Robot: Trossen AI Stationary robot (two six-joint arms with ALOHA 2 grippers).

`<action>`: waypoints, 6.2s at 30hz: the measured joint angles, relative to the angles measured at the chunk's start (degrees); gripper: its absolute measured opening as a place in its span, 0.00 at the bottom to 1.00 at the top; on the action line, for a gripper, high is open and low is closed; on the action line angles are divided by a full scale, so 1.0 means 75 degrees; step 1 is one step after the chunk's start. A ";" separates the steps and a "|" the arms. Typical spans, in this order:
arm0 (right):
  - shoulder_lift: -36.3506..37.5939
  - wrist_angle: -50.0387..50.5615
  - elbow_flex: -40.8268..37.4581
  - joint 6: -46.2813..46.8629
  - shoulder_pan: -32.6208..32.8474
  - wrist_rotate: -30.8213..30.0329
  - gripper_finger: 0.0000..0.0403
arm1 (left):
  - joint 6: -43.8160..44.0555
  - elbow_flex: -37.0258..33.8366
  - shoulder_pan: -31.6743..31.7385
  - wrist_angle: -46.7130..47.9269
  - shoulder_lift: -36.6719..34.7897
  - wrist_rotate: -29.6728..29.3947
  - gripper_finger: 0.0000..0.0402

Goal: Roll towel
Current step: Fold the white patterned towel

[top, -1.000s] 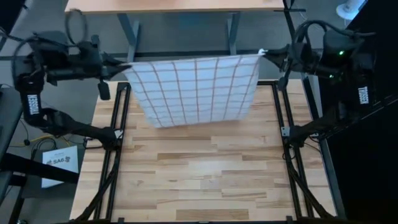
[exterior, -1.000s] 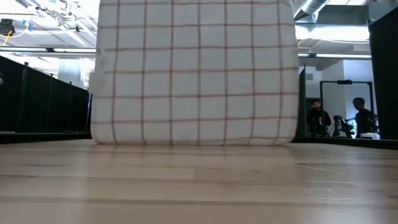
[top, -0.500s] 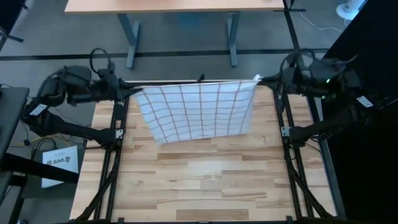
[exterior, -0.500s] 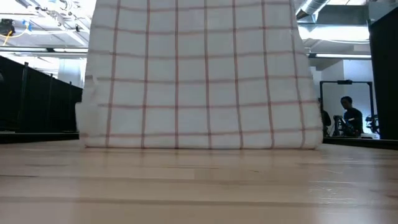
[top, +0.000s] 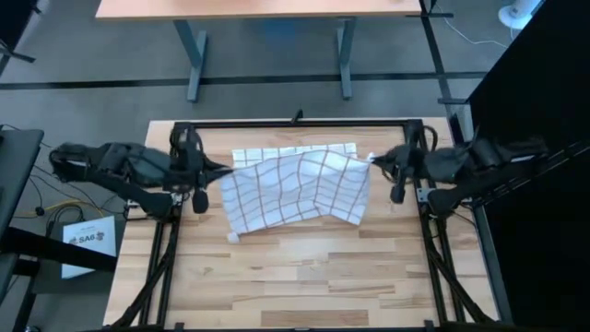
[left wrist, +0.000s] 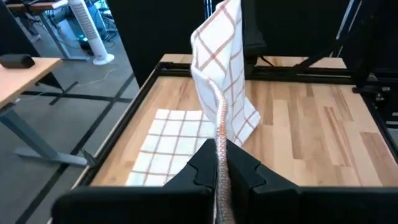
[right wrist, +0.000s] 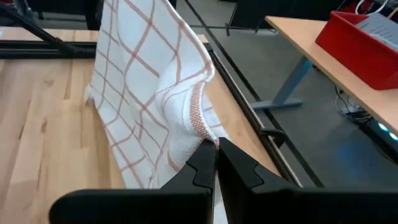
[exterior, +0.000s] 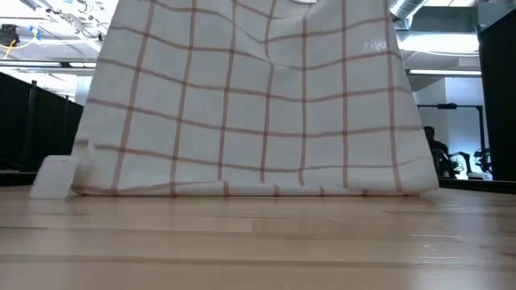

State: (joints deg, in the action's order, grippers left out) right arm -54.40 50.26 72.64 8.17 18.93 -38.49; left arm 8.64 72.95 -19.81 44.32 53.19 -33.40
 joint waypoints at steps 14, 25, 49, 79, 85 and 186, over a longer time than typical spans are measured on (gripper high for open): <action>-0.0581 0.0579 -0.0002 0.2289 0.2549 -0.1355 0.00 | 0.2251 0.0000 -0.3113 -0.0250 0.0958 -0.2786 0.00; -0.1881 0.1067 -0.0002 0.5766 0.4491 -0.2779 0.00 | 0.4358 0.0000 -0.4751 0.0271 0.1810 -0.3954 0.00; -0.4407 0.1106 0.0004 1.0471 0.5819 -0.2698 0.00 | 0.8675 0.0000 -0.6633 0.0143 0.5085 -0.4042 0.00; -0.2740 0.4105 -0.0002 1.0909 0.4093 -0.2739 0.00 | 0.8425 0.0090 -0.3888 0.2463 0.3115 -0.2781 0.00; -0.1727 0.4797 -0.0130 1.0559 0.3162 -0.2737 0.00 | 0.8065 -0.0619 -0.3138 0.2771 0.1724 -0.2714 0.00; -0.3486 -0.3650 -0.3141 -0.0339 -0.9011 0.5563 0.36 | -0.0744 -0.3494 0.7816 -0.0576 0.1022 0.5214 0.38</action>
State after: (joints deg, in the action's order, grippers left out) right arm -80.55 22.89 49.08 5.63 -48.66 3.23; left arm 3.06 46.74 38.81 40.00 60.86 5.70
